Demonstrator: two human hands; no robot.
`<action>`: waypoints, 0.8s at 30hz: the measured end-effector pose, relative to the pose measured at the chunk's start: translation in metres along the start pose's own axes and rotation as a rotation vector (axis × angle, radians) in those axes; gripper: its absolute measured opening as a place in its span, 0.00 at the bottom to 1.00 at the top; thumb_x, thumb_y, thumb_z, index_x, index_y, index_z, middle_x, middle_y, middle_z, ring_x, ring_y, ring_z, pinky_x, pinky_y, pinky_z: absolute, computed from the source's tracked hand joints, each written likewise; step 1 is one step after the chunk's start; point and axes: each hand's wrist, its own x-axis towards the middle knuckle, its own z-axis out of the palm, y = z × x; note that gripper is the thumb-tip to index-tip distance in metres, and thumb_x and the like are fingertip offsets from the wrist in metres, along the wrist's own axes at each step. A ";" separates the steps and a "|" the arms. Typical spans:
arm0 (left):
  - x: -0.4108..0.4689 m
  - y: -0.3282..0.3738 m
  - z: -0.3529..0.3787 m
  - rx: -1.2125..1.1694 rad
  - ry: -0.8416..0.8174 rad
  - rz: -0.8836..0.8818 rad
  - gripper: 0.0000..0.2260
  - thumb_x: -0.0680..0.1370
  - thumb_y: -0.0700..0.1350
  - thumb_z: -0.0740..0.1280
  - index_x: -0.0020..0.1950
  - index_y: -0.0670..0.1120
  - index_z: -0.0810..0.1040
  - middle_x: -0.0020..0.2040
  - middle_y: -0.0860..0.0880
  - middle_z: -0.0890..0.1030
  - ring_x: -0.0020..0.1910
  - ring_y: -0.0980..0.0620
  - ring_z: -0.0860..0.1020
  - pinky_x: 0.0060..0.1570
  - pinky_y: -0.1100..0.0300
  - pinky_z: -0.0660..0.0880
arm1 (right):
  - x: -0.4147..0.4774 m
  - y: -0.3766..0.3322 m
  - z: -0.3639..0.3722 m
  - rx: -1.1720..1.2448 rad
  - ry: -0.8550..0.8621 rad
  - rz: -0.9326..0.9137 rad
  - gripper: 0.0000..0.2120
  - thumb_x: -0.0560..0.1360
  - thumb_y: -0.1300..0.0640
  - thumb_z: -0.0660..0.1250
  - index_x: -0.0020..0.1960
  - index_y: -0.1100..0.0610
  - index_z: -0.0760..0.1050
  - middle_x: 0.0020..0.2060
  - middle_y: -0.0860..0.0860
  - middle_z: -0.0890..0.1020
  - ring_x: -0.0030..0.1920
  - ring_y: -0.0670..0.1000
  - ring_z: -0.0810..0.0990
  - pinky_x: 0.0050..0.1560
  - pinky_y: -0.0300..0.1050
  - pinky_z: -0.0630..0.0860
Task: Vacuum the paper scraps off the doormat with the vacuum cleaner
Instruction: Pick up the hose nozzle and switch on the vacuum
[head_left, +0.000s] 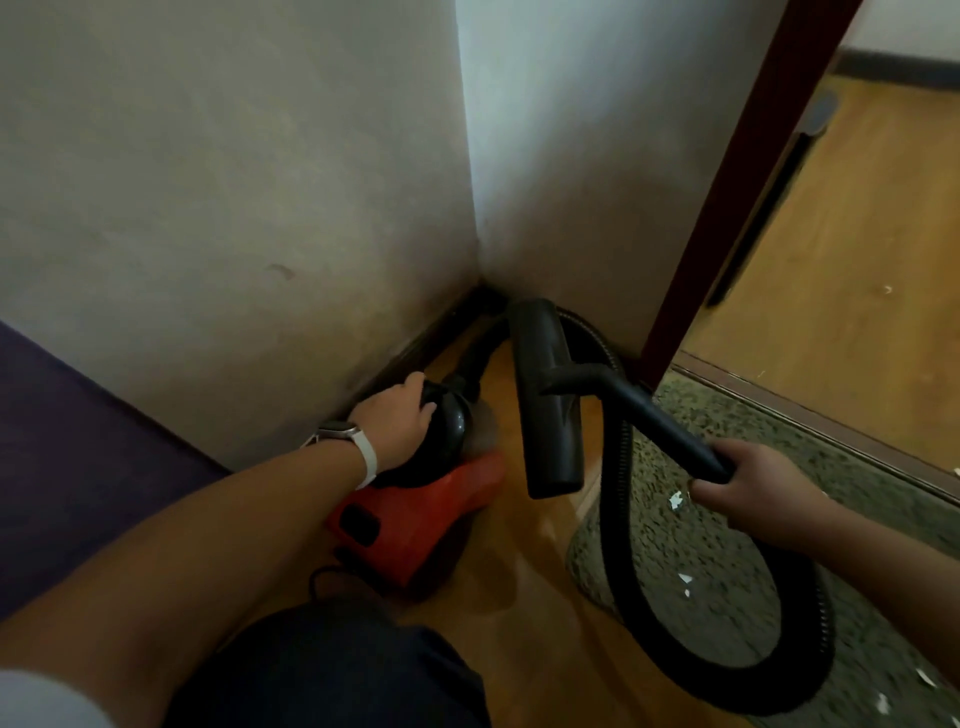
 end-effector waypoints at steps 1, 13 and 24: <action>0.004 0.003 0.000 0.010 -0.008 0.023 0.17 0.83 0.52 0.58 0.67 0.43 0.67 0.52 0.41 0.79 0.48 0.39 0.79 0.45 0.46 0.77 | -0.001 0.001 -0.001 -0.008 -0.006 0.003 0.08 0.72 0.57 0.74 0.48 0.54 0.77 0.35 0.57 0.82 0.31 0.57 0.83 0.32 0.53 0.81; 0.042 0.011 0.005 0.013 -0.027 0.104 0.17 0.82 0.55 0.60 0.66 0.45 0.69 0.53 0.43 0.79 0.48 0.42 0.79 0.41 0.52 0.73 | -0.016 0.043 -0.020 0.089 0.064 0.113 0.09 0.72 0.60 0.72 0.51 0.52 0.78 0.34 0.56 0.82 0.25 0.50 0.79 0.27 0.45 0.78; 0.005 0.107 -0.006 0.375 0.086 0.695 0.26 0.77 0.59 0.65 0.69 0.45 0.73 0.64 0.45 0.75 0.61 0.45 0.74 0.56 0.50 0.75 | -0.051 0.075 -0.051 0.156 0.180 0.118 0.05 0.72 0.60 0.72 0.46 0.54 0.77 0.32 0.56 0.80 0.27 0.53 0.79 0.27 0.44 0.77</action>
